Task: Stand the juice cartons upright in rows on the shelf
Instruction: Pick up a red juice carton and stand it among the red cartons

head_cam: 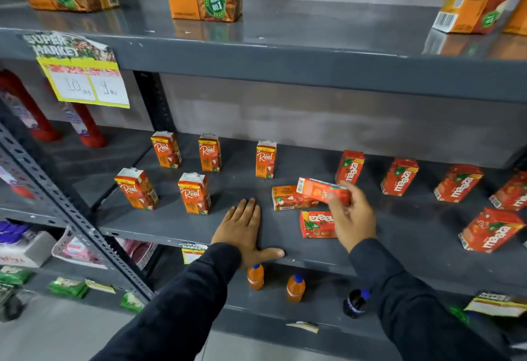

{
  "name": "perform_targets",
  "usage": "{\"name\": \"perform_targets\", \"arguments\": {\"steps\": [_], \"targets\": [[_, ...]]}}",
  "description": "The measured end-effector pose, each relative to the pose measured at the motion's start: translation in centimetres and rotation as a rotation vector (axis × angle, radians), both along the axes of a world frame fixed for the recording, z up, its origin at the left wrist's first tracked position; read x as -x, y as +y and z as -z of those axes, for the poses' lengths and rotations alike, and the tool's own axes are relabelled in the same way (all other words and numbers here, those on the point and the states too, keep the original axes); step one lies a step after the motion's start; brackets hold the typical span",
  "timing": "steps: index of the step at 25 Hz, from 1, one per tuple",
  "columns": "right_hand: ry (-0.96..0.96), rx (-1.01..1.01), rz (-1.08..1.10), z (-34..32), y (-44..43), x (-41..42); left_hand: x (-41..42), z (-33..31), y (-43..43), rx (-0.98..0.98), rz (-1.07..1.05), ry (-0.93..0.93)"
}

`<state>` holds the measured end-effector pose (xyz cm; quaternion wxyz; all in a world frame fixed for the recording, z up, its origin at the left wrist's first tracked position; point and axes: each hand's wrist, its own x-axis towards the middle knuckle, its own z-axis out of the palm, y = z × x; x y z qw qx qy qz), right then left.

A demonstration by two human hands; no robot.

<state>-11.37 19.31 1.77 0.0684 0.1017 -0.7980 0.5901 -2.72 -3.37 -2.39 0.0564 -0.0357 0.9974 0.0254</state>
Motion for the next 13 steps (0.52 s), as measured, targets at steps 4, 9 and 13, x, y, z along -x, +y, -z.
{"name": "perform_targets", "arguments": {"steps": [4,9,13], "targets": [[-0.135,0.272,0.149,-2.3,0.2,0.3,0.2,0.1,-0.1,0.002,-0.003,-0.01],[-0.362,0.374,0.051,-2.5,1.1,-0.4,0.3,0.5,-0.2,-0.004,-0.006,0.014],[-0.475,0.378,-0.09,-2.9,2.3,-0.2,0.3,0.8,-0.3,-0.007,-0.012,0.03]]}}
